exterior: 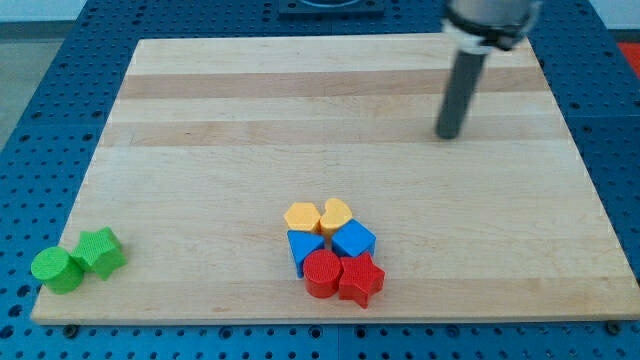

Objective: Move your arm at bottom left

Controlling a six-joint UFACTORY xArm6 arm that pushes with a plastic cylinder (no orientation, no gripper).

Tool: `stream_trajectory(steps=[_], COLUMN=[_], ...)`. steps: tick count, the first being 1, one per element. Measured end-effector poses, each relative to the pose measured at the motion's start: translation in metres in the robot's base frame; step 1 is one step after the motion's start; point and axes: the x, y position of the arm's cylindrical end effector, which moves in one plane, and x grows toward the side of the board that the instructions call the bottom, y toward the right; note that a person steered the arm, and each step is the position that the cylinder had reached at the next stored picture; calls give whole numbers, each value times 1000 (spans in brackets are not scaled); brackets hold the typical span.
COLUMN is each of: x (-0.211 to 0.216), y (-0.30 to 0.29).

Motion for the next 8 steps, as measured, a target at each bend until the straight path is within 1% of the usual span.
stream_trajectory(steps=[1, 2, 3, 4, 5, 6, 7, 8], x=[2, 38, 84, 101, 122, 169, 226, 225], y=[-95, -198, -259, -263, -241, -241, -265, -265])
